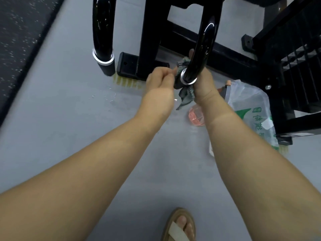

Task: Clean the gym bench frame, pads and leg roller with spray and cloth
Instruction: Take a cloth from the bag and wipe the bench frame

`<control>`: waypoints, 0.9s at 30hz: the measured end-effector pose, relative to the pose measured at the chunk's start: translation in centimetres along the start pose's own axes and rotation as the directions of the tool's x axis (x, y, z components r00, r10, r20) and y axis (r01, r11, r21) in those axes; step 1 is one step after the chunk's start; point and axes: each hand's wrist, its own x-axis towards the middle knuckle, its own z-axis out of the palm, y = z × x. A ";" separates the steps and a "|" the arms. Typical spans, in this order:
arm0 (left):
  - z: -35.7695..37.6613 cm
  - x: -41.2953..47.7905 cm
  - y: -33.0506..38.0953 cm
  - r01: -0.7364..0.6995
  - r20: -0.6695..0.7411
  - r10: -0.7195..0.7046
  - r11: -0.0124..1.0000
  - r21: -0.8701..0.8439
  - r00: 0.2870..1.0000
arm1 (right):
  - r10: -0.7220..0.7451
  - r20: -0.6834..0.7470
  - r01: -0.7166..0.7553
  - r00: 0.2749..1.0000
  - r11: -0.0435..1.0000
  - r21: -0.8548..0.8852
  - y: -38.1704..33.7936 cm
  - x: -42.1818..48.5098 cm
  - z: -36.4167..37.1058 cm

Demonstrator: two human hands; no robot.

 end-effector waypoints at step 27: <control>-1.3 0.9 -0.5 -0.077 0.369 0.009 0.983 0.170 0.929 | 0.464 -0.032 -0.278 0.885 0.585 0.762 3.1 0.8 2.9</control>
